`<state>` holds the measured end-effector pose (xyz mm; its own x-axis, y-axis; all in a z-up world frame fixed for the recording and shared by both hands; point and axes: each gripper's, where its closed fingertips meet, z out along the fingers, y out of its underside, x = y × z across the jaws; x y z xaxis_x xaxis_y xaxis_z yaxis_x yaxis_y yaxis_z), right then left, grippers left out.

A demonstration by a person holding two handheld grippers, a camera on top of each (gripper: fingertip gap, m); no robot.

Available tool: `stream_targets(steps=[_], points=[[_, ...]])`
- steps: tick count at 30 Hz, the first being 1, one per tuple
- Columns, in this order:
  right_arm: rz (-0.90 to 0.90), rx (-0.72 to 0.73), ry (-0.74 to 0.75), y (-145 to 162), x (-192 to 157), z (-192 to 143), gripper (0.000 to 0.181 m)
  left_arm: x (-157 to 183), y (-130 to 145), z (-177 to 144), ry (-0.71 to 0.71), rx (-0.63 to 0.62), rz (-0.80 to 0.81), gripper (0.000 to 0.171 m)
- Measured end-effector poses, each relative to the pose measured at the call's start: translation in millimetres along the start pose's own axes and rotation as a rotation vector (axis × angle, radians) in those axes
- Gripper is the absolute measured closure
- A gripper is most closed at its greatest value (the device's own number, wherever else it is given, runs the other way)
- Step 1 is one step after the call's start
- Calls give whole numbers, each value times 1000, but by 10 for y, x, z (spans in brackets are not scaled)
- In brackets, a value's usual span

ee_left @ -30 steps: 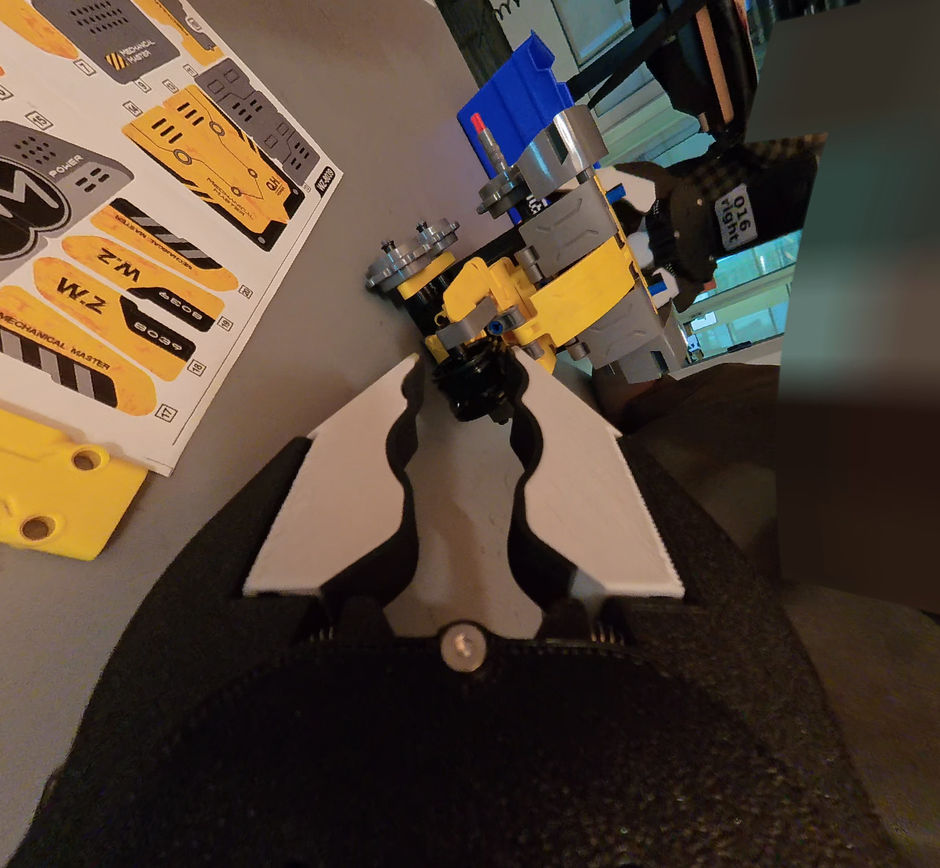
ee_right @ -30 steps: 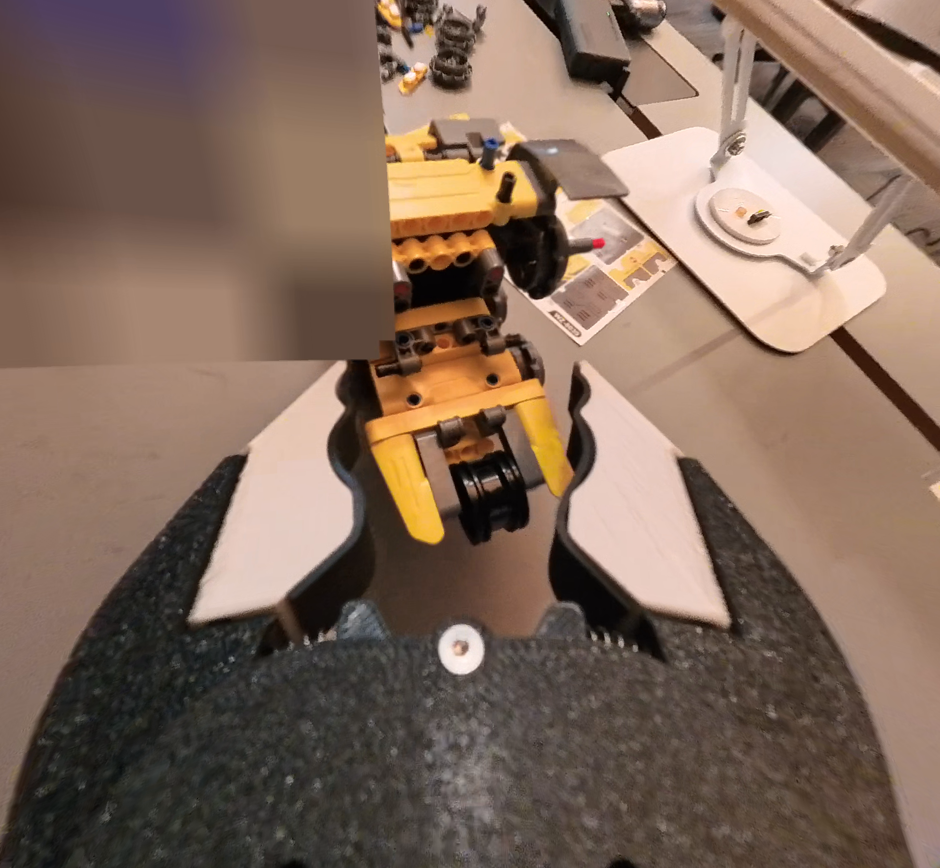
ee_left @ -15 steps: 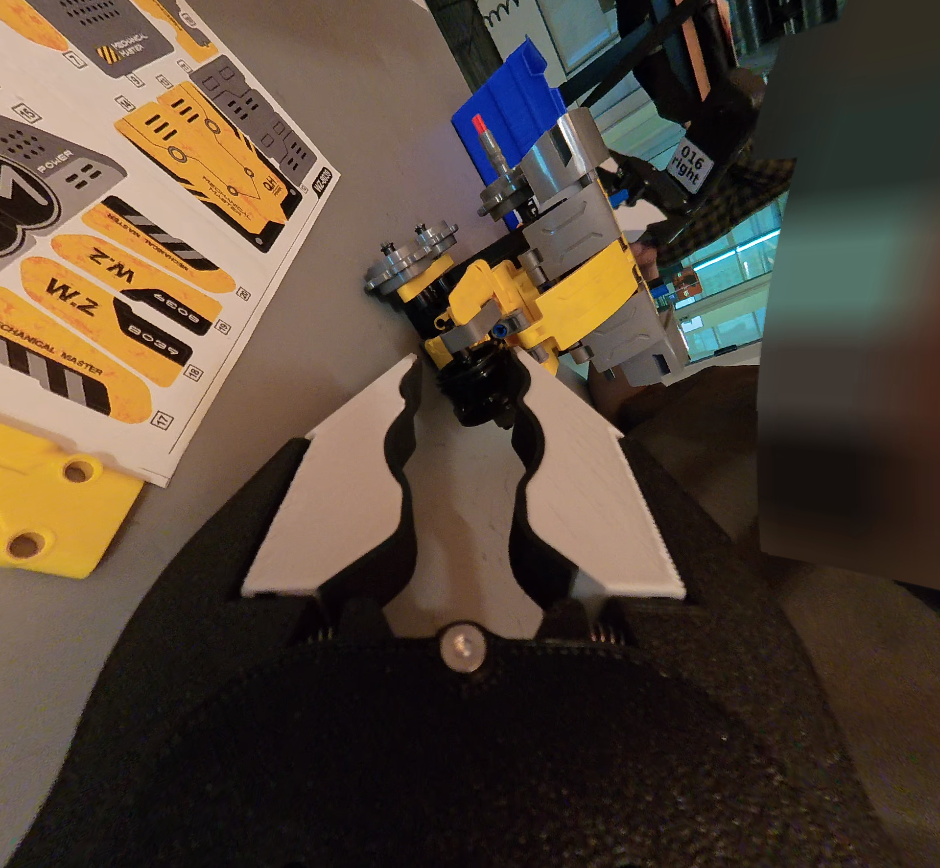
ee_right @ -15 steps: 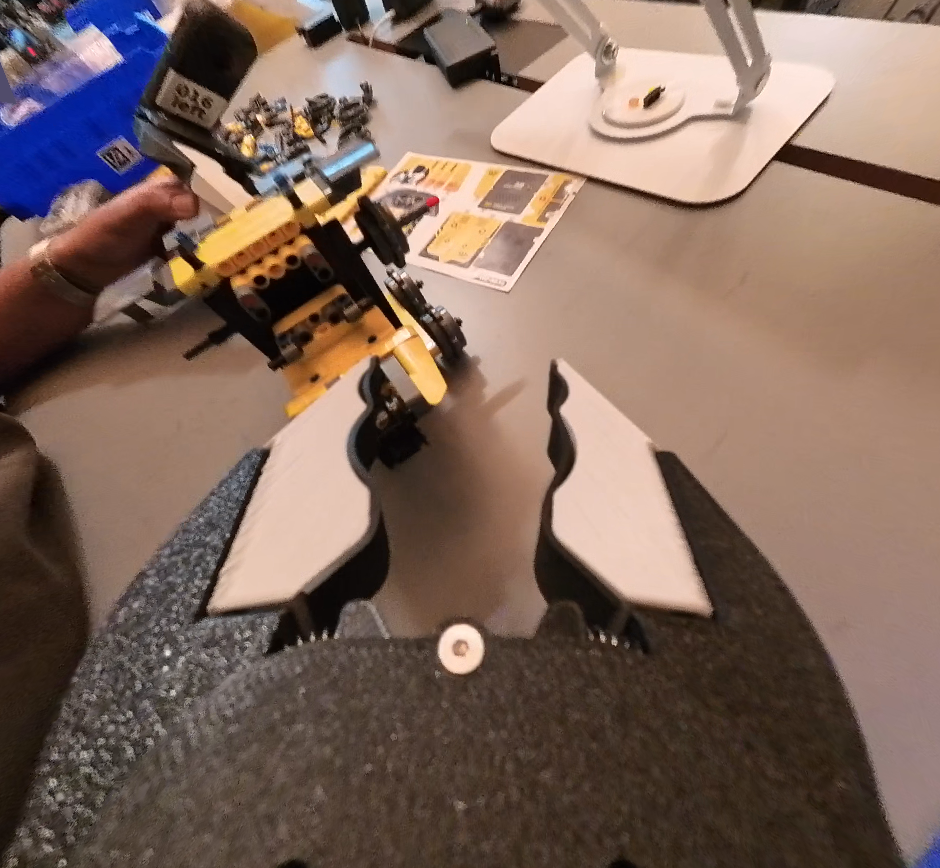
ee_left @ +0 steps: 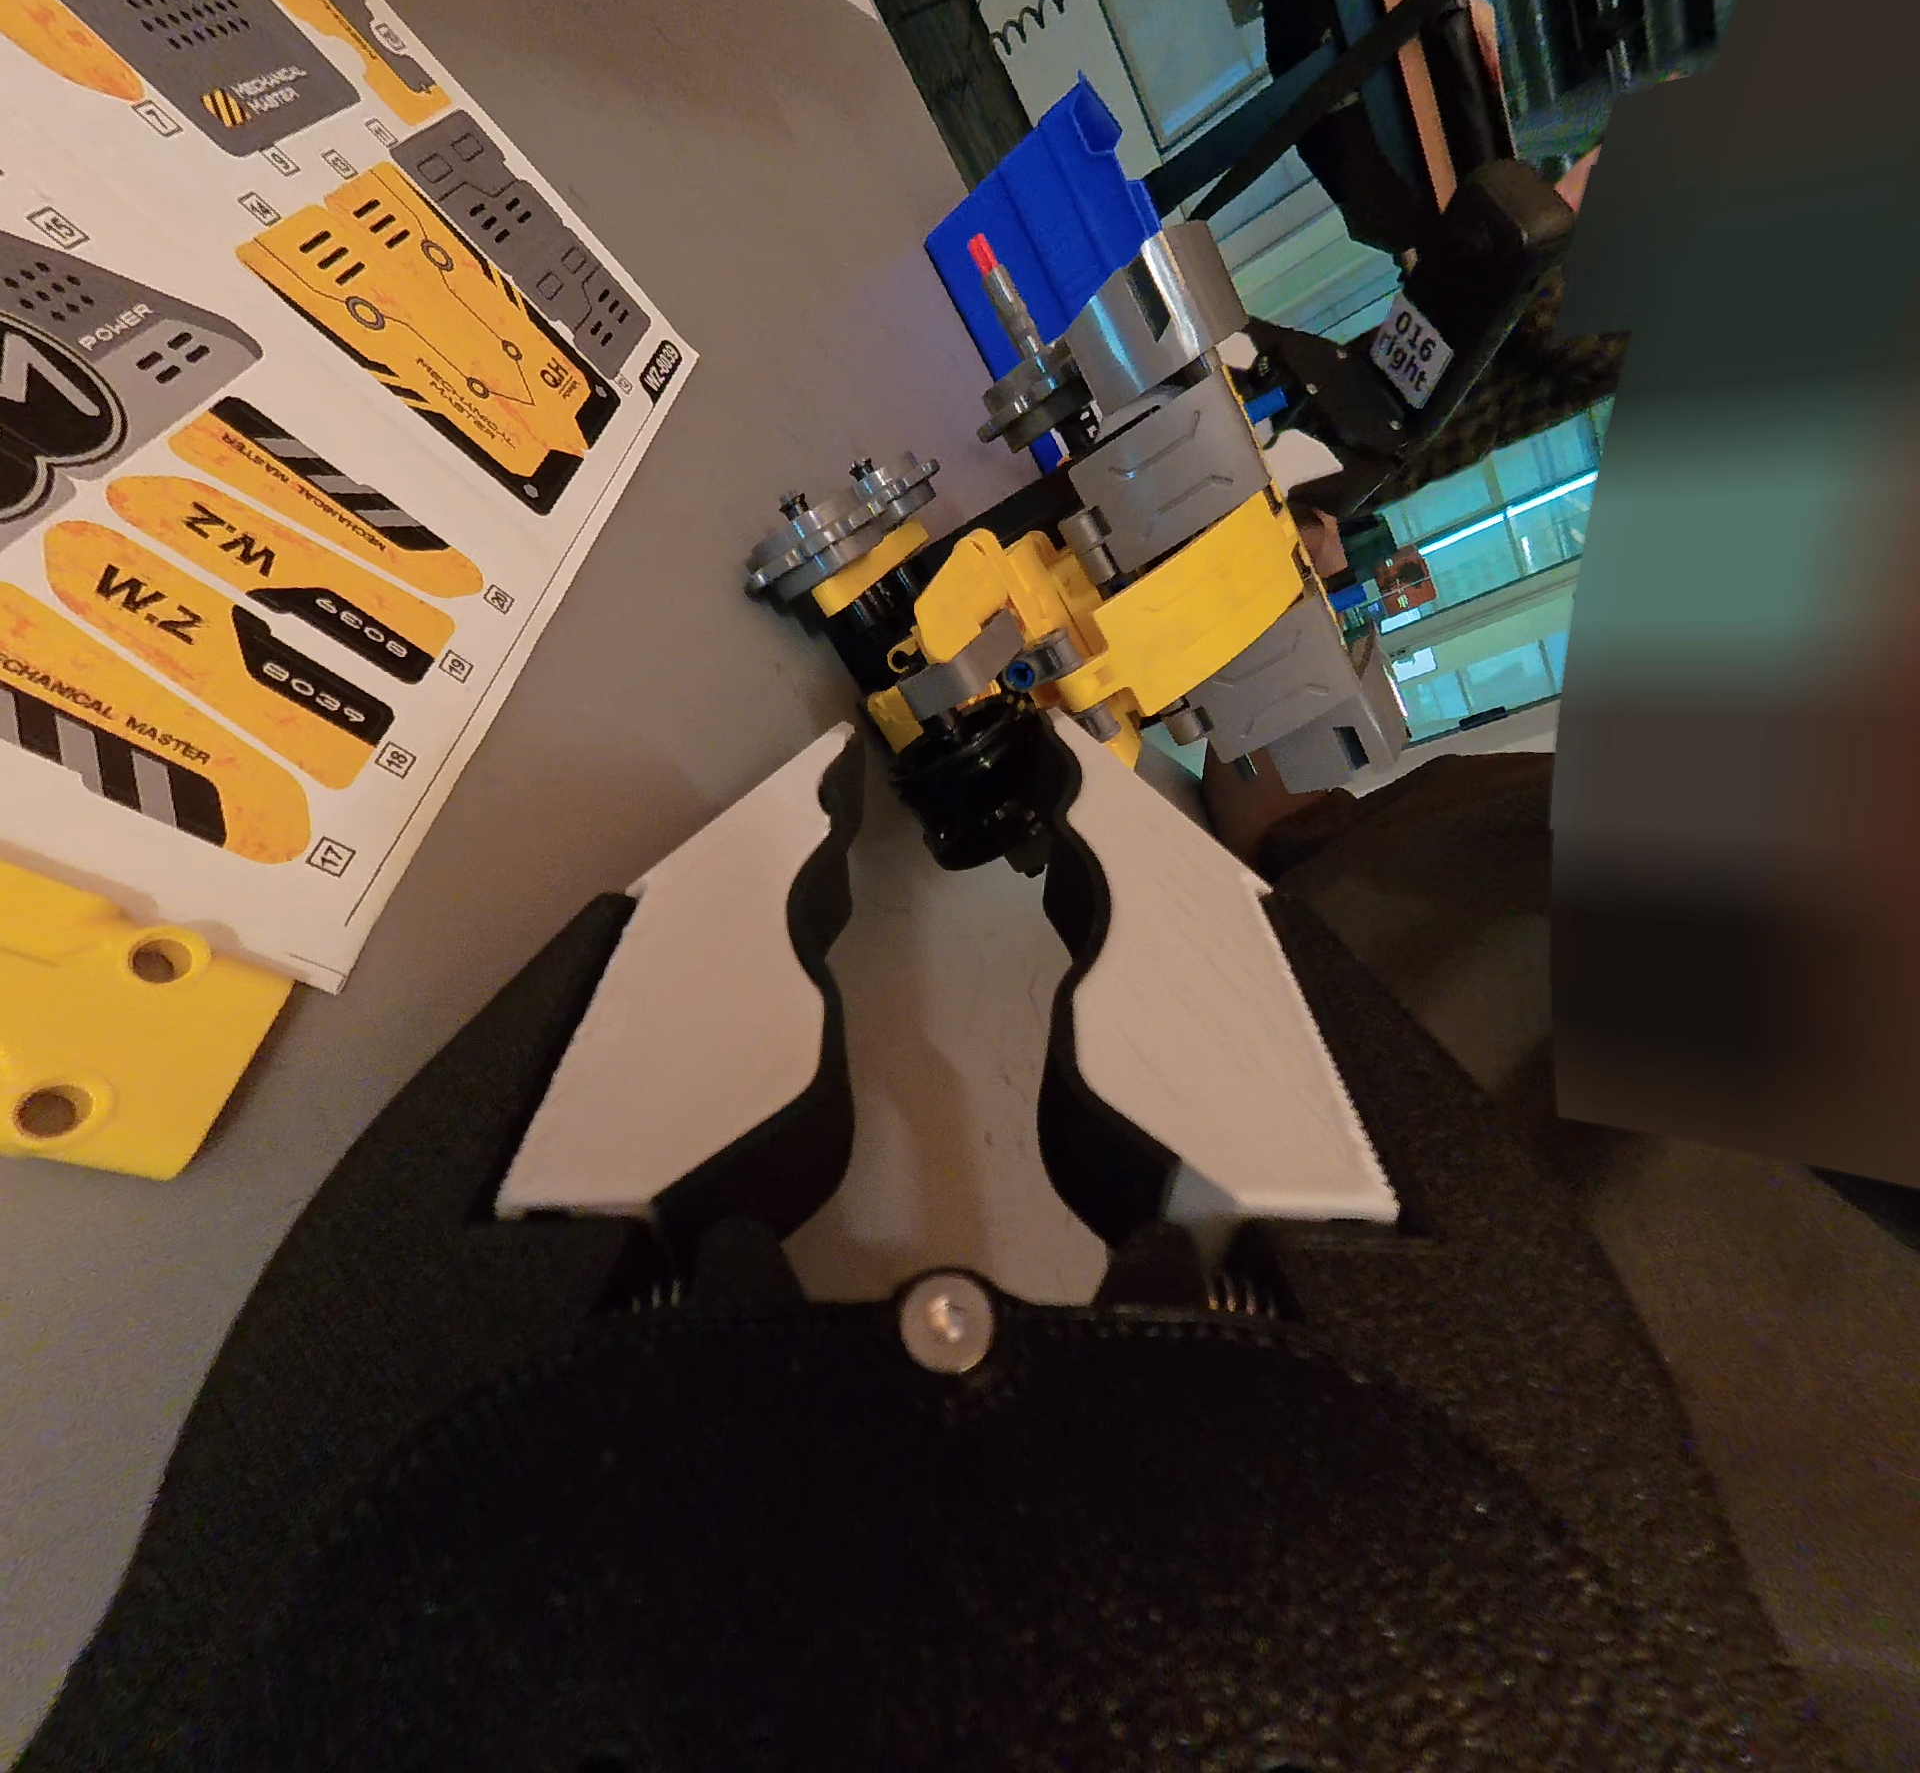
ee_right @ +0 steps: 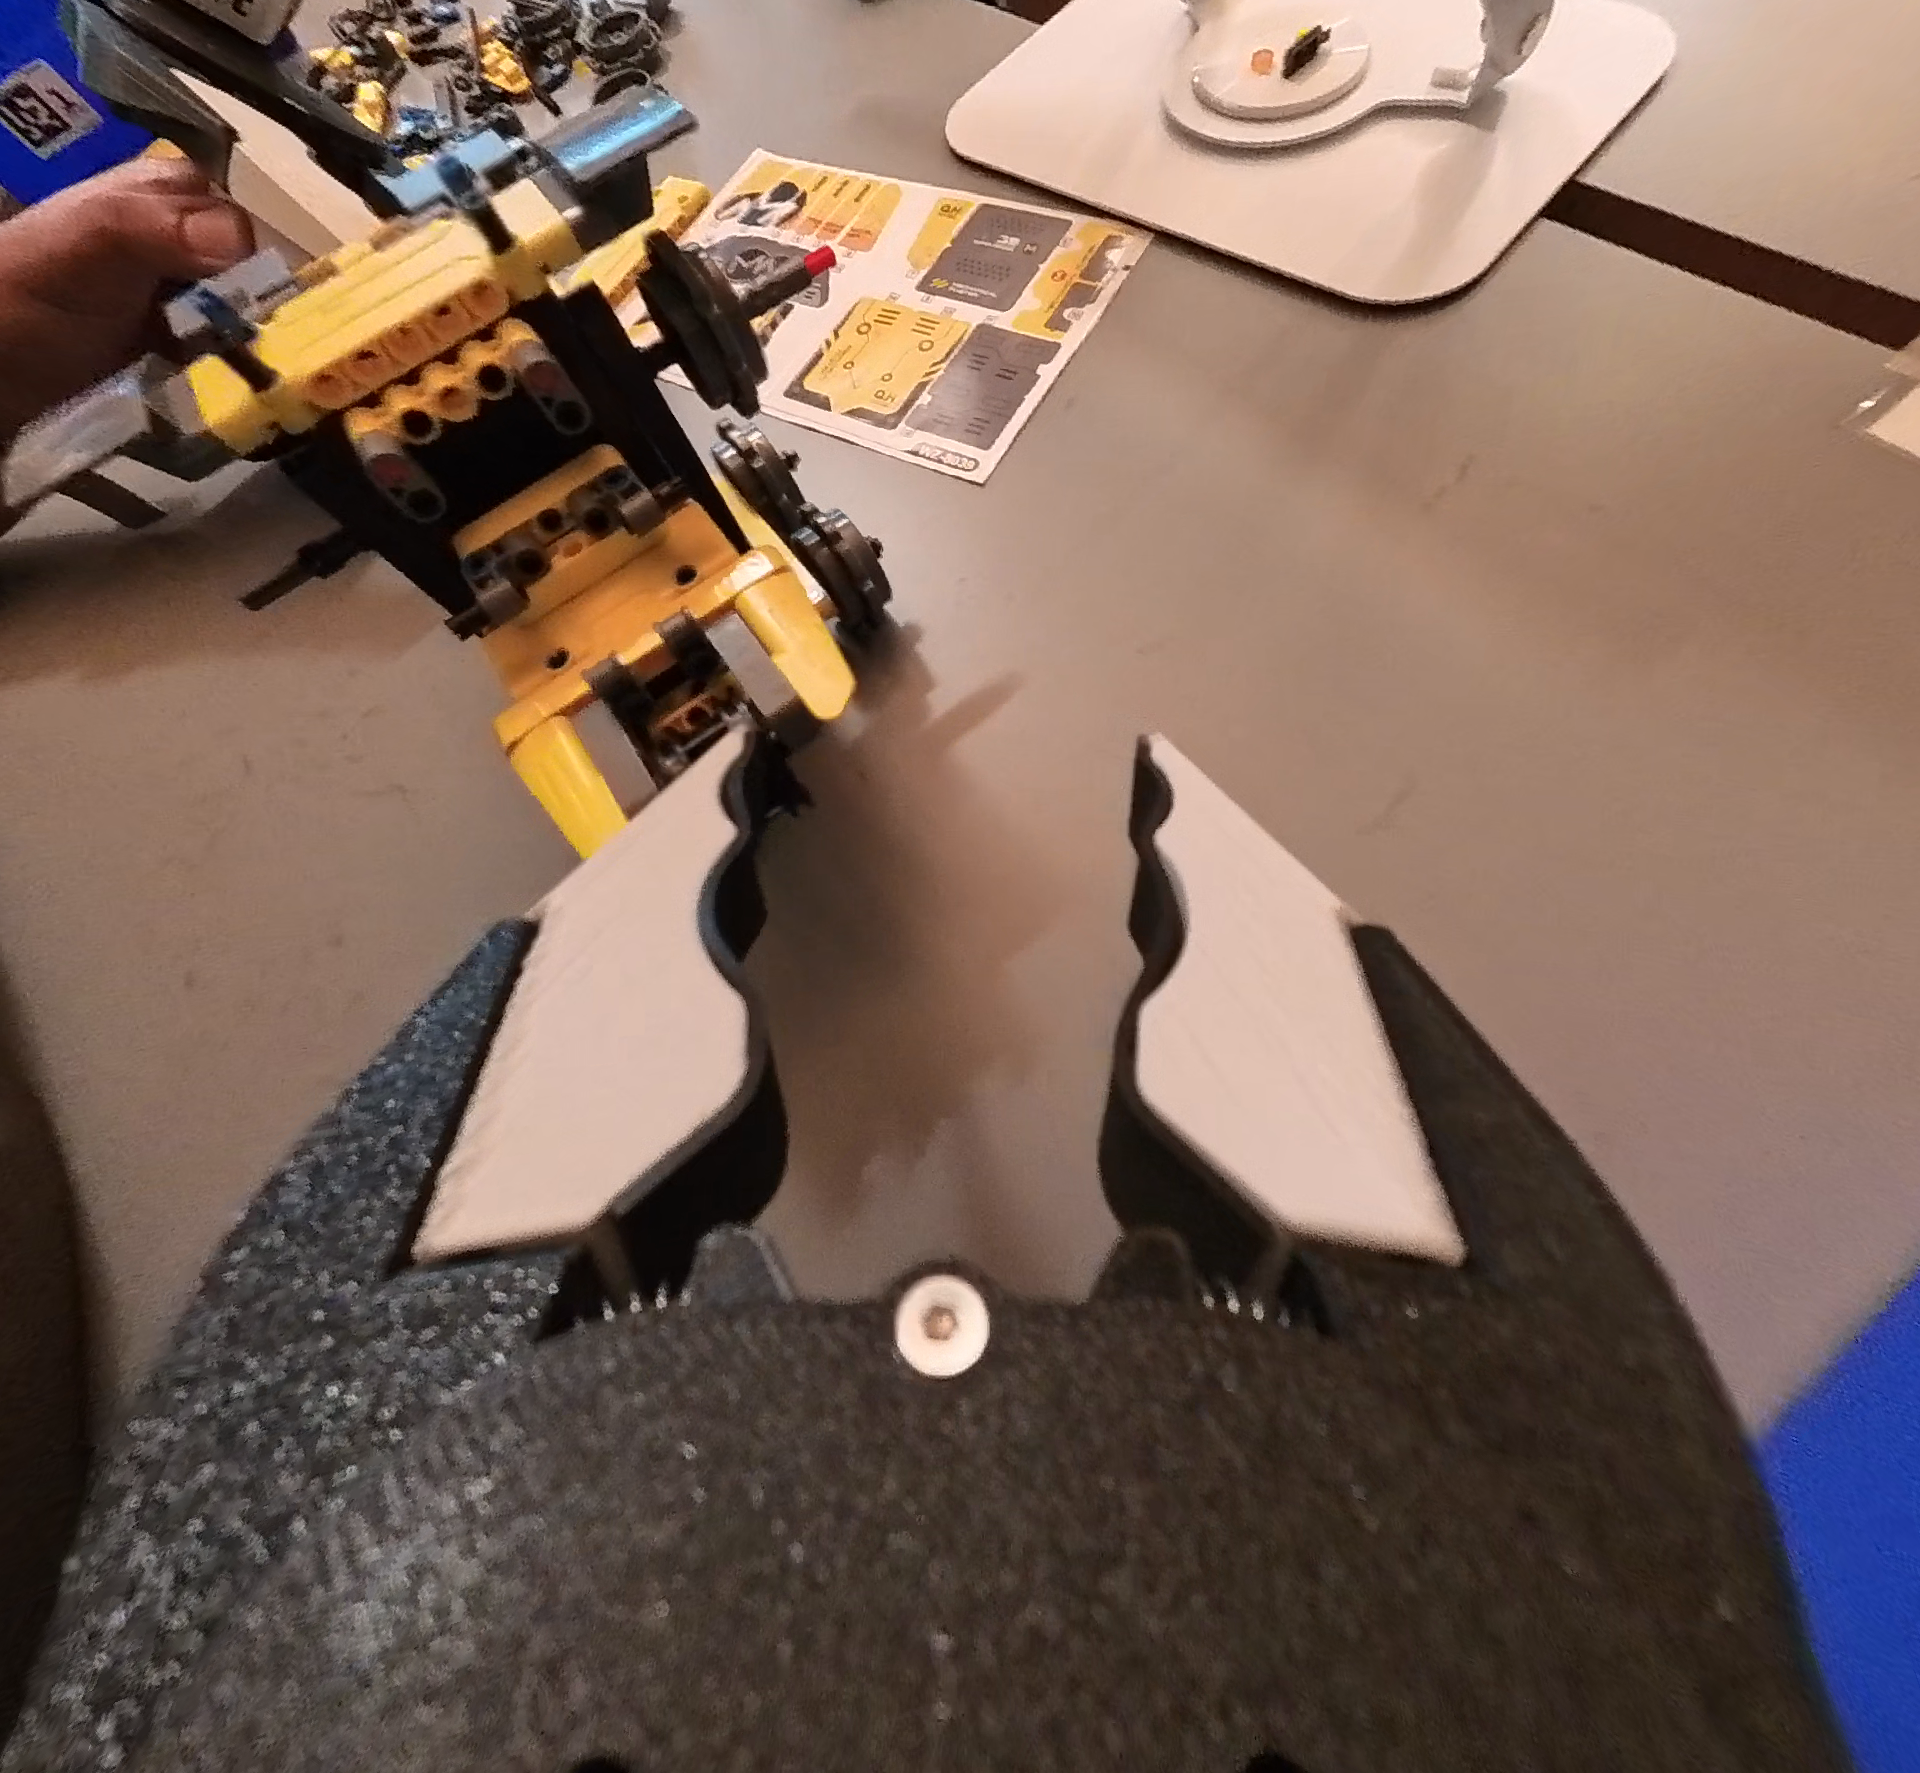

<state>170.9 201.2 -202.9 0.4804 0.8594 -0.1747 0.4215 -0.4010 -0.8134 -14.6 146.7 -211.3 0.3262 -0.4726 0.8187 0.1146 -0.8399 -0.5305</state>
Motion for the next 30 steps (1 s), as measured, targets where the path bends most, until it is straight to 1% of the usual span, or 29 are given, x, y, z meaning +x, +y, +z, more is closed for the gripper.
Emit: stream_targets(steps=[3, 7, 9, 12, 15, 19, 21, 23, 26, 28, 30], points=[[-23, -4, 56, -5, 77, -36, 112, 0, -4, 1, -1, 3, 0, 141], [-13, 73, -8, -141, -51, -66, 112, 0, -4, 1, 0, 4, -1, 141], [-18, 82, -33, -159, -107, -50, 112, 0, -3, 0, 1, 3, -2, 141], [-39, 48, -31, -102, -130, 5, 110, -1, -2, 2, 7, 4, -8, 140], [-63, -2, 11, -17, -65, 34, 108, -1, -2, 1, 9, 4, -9, 140], [-40, -6, 23, -8, -17, 13, 107, -2, 3, -3, 6, -2, -6, 139], [-47, 16, 25, -48, -27, 7, 107, -7, 3, -4, 1, -3, -1, 138], [-76, 67, 1, -144, -107, -8, 106, -13, 1, -5, -4, -2, 4, 138], [-140, 167, -66, -310, -326, -22, 103, -12, 4, -6, -2, -4, 4, 137], [-186, 194, -93, -344, -448, 9, 101, -13, 7, -10, 0, -6, 2, 137], [-227, 187, -112, -312, -539, 85, 98, -19, 9, -18, -4, -9, 6, 137]])
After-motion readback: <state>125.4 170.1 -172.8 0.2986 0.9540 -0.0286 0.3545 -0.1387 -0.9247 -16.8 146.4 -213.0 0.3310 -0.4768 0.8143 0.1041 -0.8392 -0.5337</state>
